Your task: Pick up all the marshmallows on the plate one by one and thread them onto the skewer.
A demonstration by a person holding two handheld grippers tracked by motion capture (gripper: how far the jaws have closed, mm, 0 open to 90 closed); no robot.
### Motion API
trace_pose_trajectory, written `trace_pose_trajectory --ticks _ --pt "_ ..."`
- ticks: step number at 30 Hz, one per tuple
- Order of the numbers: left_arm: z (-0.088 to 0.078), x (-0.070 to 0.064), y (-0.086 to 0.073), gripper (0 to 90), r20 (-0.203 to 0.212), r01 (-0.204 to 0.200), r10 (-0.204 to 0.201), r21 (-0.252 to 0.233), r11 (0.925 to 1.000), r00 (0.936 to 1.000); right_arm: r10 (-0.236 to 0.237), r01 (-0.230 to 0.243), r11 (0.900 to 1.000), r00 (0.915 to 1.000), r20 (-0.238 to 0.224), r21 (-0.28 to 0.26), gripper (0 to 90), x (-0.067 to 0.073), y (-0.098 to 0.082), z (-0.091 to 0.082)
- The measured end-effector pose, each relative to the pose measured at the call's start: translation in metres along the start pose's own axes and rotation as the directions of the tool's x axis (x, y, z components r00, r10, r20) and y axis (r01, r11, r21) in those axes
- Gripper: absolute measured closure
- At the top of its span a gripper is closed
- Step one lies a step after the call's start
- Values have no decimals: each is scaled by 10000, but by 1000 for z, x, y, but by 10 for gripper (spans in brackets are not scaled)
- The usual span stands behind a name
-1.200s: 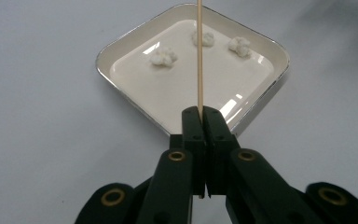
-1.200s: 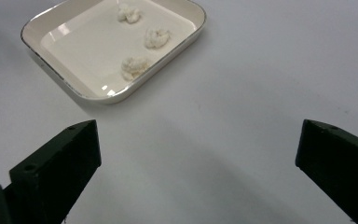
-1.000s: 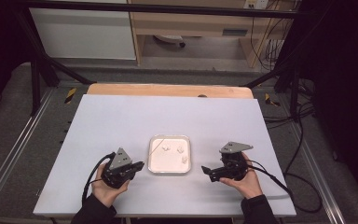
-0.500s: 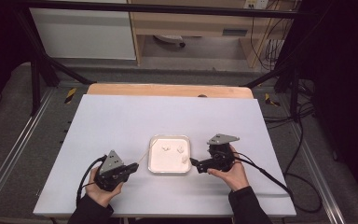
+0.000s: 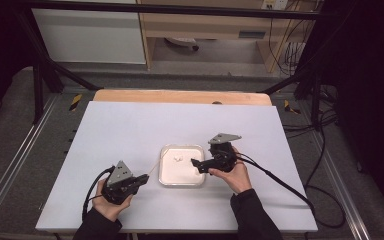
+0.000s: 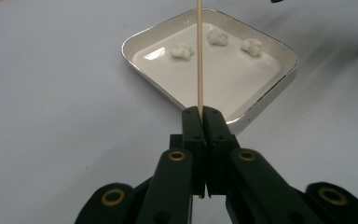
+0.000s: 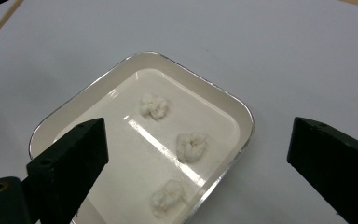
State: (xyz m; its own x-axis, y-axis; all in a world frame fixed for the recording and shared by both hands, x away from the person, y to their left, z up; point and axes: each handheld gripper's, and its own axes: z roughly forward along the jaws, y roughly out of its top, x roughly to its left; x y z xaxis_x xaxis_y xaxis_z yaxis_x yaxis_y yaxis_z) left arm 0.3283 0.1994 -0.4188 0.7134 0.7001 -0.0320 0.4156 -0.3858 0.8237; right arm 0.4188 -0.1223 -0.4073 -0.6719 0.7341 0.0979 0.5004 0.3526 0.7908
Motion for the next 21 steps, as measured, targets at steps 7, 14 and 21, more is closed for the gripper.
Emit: trace_pose_trajectory --ticks 7,14,21 --pt "1 -1 -1 889 32 10 -10 2 10000 10000 -230 236 9993 9996 -188 292 130 3 4 20" --pt "2 -1 -1 889 29 -6 6 3 10000 10000 -201 211 9985 9996 -205 500 246 0 1 34" --pt "2 -1 -1 889 42 8 -8 -3 10000 10000 -244 254 9976 9996 -149 647 363 -1 -3 42"
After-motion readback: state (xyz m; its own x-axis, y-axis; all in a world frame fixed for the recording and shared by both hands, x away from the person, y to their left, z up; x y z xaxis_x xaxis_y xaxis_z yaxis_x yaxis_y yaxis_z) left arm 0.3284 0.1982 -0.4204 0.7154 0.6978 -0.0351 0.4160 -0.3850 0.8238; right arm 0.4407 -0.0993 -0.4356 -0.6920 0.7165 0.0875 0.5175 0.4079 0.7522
